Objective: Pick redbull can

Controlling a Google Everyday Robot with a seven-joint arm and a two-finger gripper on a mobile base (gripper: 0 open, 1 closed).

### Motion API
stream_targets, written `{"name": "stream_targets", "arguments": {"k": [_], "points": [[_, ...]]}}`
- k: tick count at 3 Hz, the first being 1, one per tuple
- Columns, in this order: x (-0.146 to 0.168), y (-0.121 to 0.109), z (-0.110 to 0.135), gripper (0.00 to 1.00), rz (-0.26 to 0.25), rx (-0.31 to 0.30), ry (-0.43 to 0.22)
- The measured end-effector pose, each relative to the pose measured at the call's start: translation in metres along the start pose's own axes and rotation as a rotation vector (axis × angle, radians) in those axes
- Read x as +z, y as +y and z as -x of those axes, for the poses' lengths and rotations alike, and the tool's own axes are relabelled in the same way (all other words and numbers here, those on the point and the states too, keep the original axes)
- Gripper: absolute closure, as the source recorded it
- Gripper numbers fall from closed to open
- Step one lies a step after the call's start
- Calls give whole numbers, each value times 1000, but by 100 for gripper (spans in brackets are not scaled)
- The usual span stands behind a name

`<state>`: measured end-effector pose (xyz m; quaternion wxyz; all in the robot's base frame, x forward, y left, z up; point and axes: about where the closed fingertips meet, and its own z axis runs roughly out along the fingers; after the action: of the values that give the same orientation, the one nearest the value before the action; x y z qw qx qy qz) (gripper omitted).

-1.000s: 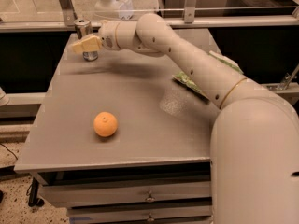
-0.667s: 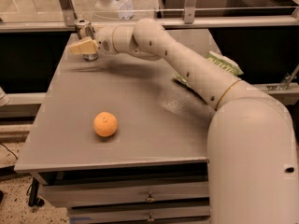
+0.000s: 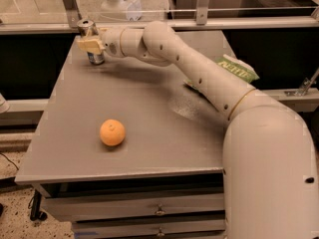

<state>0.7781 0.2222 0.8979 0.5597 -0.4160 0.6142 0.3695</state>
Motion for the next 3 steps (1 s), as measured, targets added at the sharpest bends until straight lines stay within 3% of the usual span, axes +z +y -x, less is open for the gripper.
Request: {"name": "stream_targets", "arguments": {"k": [1, 2, 3], "points": [[-12, -5, 6, 87, -15, -8, -21], [-27, -9, 13, 100, -31, -21, -35], [-50, -10, 19, 100, -45, -30, -46]]}}
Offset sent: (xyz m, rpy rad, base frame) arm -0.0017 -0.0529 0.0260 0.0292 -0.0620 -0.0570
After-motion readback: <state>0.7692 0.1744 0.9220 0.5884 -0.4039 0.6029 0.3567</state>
